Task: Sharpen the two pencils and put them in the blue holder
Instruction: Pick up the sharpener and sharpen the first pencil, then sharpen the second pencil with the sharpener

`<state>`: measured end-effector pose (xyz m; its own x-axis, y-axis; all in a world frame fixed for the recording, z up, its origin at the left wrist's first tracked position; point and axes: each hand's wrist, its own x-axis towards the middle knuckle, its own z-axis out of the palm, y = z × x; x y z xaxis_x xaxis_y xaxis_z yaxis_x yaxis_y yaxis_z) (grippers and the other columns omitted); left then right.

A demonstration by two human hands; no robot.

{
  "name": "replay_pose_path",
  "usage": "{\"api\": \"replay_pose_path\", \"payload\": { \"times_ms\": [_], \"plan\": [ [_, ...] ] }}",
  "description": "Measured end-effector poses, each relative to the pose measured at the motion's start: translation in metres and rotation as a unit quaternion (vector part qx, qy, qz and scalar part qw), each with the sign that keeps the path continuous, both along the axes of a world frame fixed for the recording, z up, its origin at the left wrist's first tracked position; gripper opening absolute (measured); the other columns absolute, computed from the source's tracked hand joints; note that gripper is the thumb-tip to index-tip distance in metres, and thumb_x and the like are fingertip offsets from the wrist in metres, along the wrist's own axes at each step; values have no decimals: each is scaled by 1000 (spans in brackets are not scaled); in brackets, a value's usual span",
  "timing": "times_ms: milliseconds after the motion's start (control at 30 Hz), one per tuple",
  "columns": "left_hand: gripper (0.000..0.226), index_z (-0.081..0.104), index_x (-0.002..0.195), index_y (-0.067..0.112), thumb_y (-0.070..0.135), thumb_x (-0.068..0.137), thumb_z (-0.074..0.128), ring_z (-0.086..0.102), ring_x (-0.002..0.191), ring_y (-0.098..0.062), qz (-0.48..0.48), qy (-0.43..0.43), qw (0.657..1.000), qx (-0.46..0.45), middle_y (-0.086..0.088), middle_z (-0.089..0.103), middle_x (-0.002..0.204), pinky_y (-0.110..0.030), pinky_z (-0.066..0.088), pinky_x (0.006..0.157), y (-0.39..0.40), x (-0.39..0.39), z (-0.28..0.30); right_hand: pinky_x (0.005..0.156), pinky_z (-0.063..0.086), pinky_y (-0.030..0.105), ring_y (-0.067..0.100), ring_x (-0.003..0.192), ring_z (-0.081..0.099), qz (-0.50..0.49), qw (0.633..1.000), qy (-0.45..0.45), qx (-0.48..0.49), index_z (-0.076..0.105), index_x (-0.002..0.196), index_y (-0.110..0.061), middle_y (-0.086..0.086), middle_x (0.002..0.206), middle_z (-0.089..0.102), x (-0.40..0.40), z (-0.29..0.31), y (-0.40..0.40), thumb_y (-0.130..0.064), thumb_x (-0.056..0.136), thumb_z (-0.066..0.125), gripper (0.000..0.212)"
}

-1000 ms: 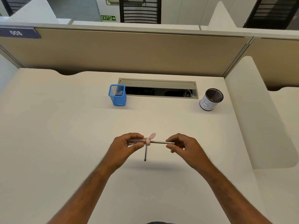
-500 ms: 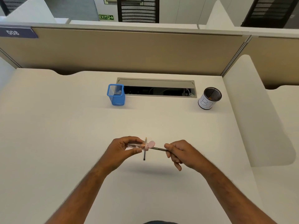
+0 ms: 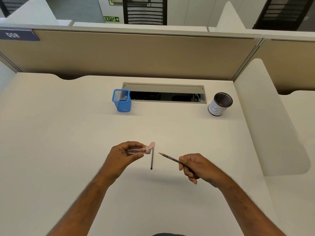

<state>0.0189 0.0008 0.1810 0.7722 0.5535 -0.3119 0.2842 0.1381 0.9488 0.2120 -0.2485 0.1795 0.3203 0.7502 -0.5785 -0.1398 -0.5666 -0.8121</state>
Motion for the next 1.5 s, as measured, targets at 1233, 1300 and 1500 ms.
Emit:
{"api": "replay_pose_path", "payload": {
  "times_ms": [1233, 1300, 1500],
  "plan": [
    [23, 79, 105, 11, 1, 87, 88, 82, 107, -19, 31, 36, 999, -9, -3, 85, 110, -34, 61, 99, -15, -4, -23, 63, 37, 37, 38, 87, 73, 57, 852, -472, -220, 49, 110, -12, 11, 95, 75, -30, -118, 39, -39, 110, 36, 30],
    [22, 79, 104, 12, 2, 87, 88, 82, 108, -19, 30, 38, 999, -13, -3, 86, 111, -36, 60, 100, -15, -5, -25, 64, 36, 37, 39, 88, 73, 78, 845, -481, -221, 50, 113, -11, 12, 98, 75, -28, -120, 39, -38, 110, 36, 31],
    [20, 78, 104, 12, 3, 89, 87, 81, 110, -19, 30, 41, 999, -20, -3, 86, 112, -38, 59, 103, -14, -6, -26, 68, 38, 38, 40, 96, 72, 92, 856, -458, -222, 51, 115, -7, 16, 107, 74, -19, -122, 43, -44, 111, 37, 39]
  ]
}}
